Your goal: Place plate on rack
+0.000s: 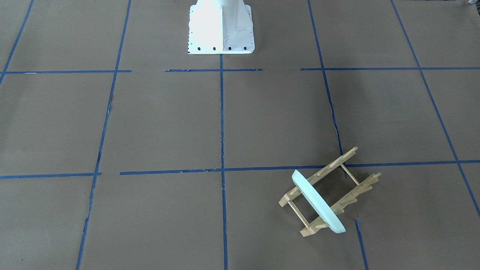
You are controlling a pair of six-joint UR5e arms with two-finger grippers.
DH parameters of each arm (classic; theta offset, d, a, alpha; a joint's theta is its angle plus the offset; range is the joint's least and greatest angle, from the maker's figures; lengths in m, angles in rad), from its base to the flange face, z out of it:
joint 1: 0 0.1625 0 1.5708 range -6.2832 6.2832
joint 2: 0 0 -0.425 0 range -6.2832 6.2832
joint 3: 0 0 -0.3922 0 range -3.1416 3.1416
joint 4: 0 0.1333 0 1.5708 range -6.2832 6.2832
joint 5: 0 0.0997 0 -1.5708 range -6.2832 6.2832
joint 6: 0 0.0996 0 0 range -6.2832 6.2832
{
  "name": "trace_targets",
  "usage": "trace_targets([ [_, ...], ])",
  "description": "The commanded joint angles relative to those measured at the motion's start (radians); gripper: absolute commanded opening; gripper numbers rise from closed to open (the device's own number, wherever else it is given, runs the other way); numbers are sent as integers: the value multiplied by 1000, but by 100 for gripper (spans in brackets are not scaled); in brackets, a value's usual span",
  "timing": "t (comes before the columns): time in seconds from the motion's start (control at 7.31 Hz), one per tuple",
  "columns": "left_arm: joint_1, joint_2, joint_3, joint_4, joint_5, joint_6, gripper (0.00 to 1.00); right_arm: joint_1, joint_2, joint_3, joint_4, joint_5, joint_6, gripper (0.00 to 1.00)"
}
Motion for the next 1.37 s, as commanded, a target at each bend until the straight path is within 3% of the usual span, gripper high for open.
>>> trace_targets([
  [0.0, -36, 19, 8, 1, -28, 2, 100, 1, 0, 0, 0, 0, 0, 100],
  [1.23, -36, 28, 11, -74, -17, 9, 100, -1, 0, 0, 0, 0, 0, 100],
])
